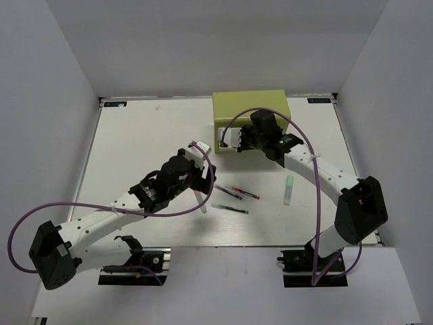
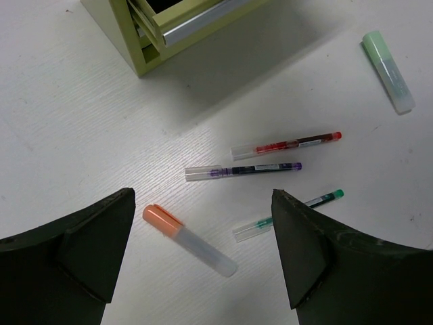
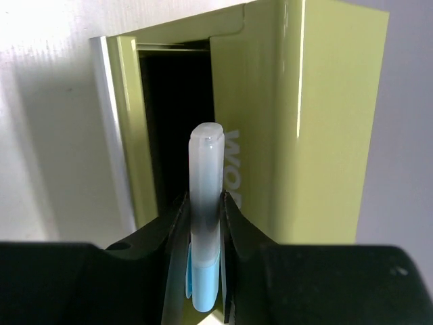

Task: Sort the stationery into containers
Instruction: Place the stationery into the container

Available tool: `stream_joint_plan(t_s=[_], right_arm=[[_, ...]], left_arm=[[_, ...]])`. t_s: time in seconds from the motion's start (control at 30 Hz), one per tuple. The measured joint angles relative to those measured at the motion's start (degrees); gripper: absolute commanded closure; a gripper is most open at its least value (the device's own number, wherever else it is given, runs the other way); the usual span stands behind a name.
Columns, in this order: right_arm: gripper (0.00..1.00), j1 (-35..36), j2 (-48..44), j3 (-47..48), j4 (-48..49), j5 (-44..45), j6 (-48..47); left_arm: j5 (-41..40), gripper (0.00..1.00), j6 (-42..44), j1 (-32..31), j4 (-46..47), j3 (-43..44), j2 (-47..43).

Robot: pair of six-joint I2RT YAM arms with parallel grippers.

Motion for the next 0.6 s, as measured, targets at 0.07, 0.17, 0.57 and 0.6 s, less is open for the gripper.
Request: stream_joint_plan(t_s=[0.07,0.17,0.57,0.6], right_arm=[[0.87,0.0,1.6,1.3,0.3,0.4,-0.7],[0.68,0.0,3.8,2.6,0.5,1.0,-0.8],[0.53,-0.1,5.2,4.0,-0.3,1.2,3.0],[0.58,-0.2,4.9,4.0,-0.4,1.1,3.8]], left_arm=[[-0.1,0.09,0.0,0.0,0.0,0.0,0.0],[-0.4,0.09,0.0,0.0,0.0,0.0,0.2],[-1.3,0.02,-3.8,0.0,-0.1,0.0,1.8],[-1.5,0.02,-4.9,0.0,-0.1,0.0,2.2]])
